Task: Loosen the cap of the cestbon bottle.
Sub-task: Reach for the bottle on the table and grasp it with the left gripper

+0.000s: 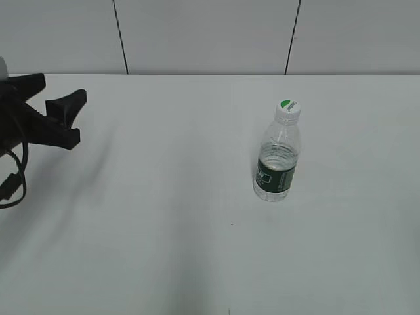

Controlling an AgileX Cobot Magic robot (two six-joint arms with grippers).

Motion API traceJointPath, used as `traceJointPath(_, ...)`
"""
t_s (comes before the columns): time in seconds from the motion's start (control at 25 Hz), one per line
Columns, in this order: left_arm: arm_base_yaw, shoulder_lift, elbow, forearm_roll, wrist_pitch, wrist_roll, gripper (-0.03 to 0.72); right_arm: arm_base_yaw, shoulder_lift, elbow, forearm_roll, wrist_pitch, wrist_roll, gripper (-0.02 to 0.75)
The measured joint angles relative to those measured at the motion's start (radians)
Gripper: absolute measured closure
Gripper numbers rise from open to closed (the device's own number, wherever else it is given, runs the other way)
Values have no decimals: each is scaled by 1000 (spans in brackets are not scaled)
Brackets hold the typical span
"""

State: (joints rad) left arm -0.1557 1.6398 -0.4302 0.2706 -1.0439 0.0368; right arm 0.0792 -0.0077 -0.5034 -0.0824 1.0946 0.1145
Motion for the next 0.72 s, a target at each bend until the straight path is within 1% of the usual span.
traceJointPath(0.12,0,65,-1,82,-34,-95,202,0,0,0,2,0,0,259)
traceJointPath(0.28,0,157,-2,178,-119,-134,149,0,0,0,3,0,0,259)
traceJointPath(0.52,0,272,-20,291,-155,-191,134,0,0,0,3,0,0,259)
traceJointPath(0.6,0,310,-59,367,-155,-213,132,0,0,0,3,0,1,259)
traceJointPath(0.72,0,369,-150,523,-158,-298,131,0,0,0,3,0,1,259)
